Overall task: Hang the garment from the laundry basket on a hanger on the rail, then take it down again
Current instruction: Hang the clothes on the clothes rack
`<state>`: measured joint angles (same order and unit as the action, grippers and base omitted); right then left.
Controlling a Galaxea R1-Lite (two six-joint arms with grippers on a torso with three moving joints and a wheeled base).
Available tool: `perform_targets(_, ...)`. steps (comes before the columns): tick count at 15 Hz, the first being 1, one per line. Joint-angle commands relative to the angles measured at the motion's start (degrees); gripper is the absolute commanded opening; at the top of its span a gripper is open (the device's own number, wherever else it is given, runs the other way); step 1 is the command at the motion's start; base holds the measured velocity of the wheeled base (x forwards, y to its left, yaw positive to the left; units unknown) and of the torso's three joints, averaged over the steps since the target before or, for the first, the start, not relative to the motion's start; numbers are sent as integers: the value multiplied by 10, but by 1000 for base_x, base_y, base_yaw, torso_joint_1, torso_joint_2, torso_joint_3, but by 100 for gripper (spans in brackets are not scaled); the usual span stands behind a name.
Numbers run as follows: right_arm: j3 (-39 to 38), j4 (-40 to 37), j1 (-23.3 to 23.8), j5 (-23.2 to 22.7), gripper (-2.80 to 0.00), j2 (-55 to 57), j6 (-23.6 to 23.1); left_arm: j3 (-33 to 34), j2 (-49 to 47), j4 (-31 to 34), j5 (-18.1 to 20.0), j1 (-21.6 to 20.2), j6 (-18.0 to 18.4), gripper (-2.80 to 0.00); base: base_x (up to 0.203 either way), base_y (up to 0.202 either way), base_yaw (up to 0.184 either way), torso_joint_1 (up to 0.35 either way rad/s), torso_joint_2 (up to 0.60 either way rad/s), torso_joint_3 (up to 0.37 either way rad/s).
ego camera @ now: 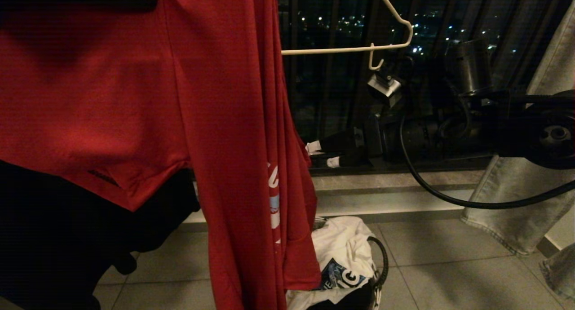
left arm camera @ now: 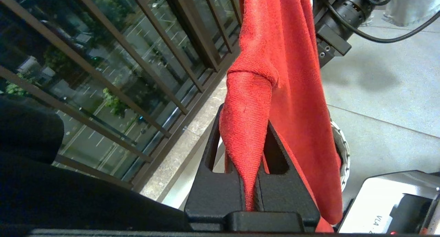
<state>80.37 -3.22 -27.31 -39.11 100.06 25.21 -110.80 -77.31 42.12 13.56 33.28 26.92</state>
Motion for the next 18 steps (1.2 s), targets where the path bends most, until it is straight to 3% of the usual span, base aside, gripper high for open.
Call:
perform_targets(1, 6, 0, 0, -3, 0, 11, 8, 0, 0, 2, 1, 0, 2, -280, 0, 0, 0, 0, 0, 0)
perform_targets(6, 27, 1, 0, 17, 0, 21, 40, 0, 1, 2, 1, 1, 3, -280, 0, 0, 0, 0, 0, 0)
perform_targets(18, 36, -4, -27, 83, 0, 41, 37, -1, 0, -15, 2, 3, 5, -280, 0, 0, 0, 0, 0, 0)
